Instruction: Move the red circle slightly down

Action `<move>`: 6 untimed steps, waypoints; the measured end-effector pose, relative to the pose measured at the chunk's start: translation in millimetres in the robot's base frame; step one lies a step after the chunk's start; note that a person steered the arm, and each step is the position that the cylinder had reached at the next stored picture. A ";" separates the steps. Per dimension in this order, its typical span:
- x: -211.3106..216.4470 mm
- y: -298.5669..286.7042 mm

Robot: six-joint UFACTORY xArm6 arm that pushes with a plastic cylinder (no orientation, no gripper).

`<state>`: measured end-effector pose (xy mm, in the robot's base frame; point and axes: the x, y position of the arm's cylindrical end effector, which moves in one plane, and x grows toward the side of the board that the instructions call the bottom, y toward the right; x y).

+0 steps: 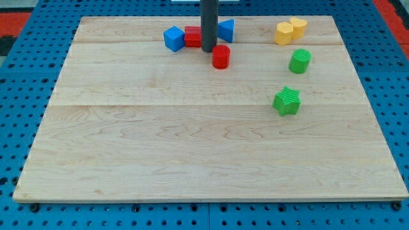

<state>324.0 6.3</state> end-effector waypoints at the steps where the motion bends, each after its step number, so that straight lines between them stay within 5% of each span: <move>1: -16.7 -4.6; 2: -34.7 7.6; 4: 66.2 12.4; 6: 46.0 -1.0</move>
